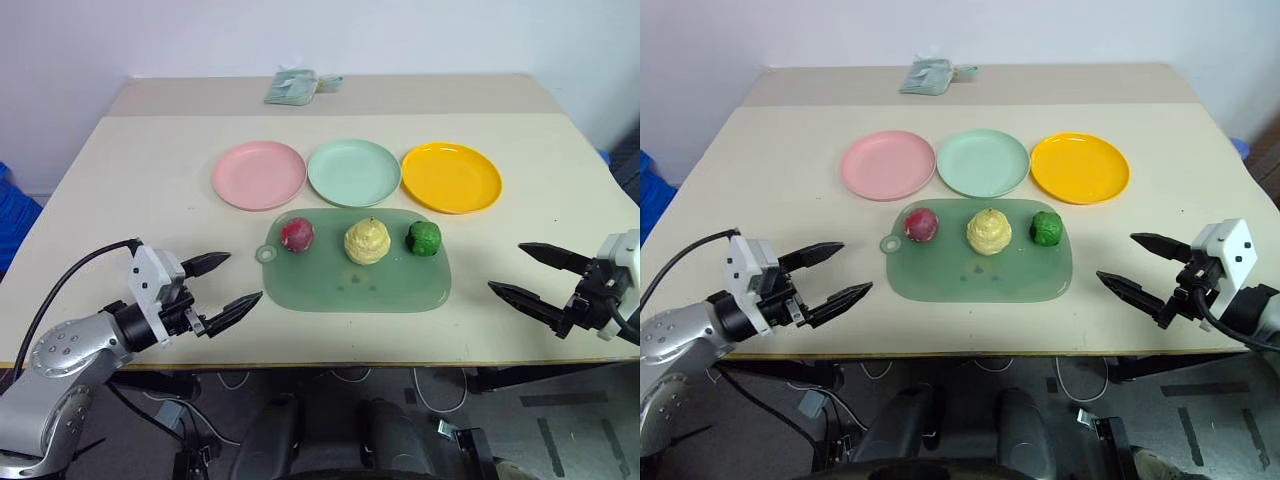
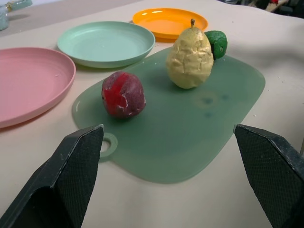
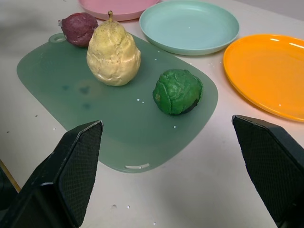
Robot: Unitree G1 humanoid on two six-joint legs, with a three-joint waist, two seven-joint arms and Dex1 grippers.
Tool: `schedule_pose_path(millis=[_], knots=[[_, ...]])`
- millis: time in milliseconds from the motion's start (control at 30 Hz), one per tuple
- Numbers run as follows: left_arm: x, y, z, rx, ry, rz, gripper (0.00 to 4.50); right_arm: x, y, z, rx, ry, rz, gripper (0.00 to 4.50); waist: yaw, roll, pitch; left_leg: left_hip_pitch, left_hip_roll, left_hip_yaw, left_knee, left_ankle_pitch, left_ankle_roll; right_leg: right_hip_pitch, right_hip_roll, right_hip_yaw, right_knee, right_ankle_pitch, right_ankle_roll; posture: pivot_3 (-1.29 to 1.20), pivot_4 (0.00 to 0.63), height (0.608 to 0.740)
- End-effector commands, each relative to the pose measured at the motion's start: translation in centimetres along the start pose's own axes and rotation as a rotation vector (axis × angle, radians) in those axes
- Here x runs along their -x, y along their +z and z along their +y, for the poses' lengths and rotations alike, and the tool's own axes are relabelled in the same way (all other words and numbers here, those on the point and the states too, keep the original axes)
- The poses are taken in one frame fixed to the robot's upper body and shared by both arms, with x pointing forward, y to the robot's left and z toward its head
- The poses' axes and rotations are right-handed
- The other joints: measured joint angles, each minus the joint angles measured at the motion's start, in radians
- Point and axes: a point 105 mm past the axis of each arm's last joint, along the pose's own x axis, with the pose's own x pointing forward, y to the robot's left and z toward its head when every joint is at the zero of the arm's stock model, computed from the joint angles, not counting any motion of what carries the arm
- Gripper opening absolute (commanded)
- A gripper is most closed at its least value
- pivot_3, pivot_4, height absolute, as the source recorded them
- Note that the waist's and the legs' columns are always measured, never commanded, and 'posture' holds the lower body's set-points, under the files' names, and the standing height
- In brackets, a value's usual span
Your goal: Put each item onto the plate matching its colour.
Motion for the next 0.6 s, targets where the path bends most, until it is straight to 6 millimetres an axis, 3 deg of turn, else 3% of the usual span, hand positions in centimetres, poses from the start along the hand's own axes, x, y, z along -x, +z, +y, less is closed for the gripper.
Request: schedule_pose_path(millis=[33,600], knots=[[0.2,0.7,-0.5,-0.043,-0.011,-0.014,4.50,0.3,1.2,0.2,0.045,-0.001,-0.025,4.45,0.000,0.000,0.000,0.000,0.000,0.000,0.000,0.000,0.000,0.000,0.000,0.000,0.000,0.000,0.000,0.00,0.150,0.740],[-1.2,1.5,-0.6,-0.047,0.010,-0.053,4.50,-1.2,2.0,0.7,0.090,0.051,-0.067,4.45,0.000,0.000,0.000,0.000,0.000,0.000,0.000,0.000,0.000,0.000,0.000,0.000,0.000,0.000,0.000,0.00,0.150,0.740]])
